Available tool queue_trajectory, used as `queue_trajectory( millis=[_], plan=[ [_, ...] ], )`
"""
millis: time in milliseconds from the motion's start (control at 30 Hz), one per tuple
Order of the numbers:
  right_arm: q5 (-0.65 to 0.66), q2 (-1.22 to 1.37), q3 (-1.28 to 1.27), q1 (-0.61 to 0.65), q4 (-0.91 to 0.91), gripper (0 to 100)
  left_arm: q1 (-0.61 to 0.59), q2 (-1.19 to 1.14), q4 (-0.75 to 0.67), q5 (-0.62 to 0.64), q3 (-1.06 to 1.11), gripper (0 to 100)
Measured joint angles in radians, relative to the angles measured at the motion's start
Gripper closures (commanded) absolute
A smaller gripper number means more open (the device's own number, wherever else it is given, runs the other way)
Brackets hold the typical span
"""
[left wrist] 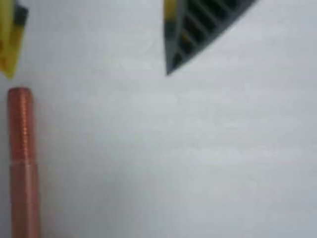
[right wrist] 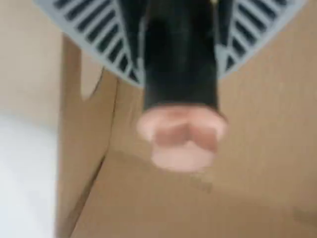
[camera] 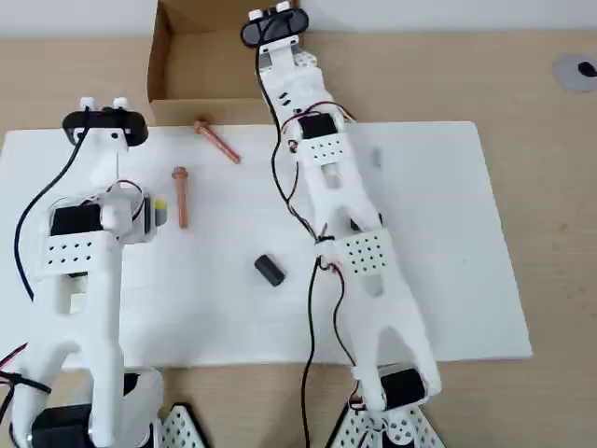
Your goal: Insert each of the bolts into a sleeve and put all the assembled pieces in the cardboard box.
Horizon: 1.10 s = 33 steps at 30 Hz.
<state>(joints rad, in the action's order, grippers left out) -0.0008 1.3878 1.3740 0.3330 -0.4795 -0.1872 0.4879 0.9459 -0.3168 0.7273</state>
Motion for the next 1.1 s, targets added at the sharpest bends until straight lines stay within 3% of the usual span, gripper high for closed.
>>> queue_trajectory(
  millis=[267, 900, 1100],
  plan=[
    [0.0, -0.002, 0.043, 0.0, -0.072, 73.9, 0.0, 0.0, 0.0, -0.034, 0.0, 79],
    [-0.003, -0.011, 0.236, 0.008, -0.361, 73.7, 0.0, 0.0, 0.021, -0.021, 0.0, 79],
    [-0.028, -0.161, 0.236, 0.009, -0.545, 73.9, 0.0, 0.0, 0.055, -0.021, 0.0, 79]
  ],
)
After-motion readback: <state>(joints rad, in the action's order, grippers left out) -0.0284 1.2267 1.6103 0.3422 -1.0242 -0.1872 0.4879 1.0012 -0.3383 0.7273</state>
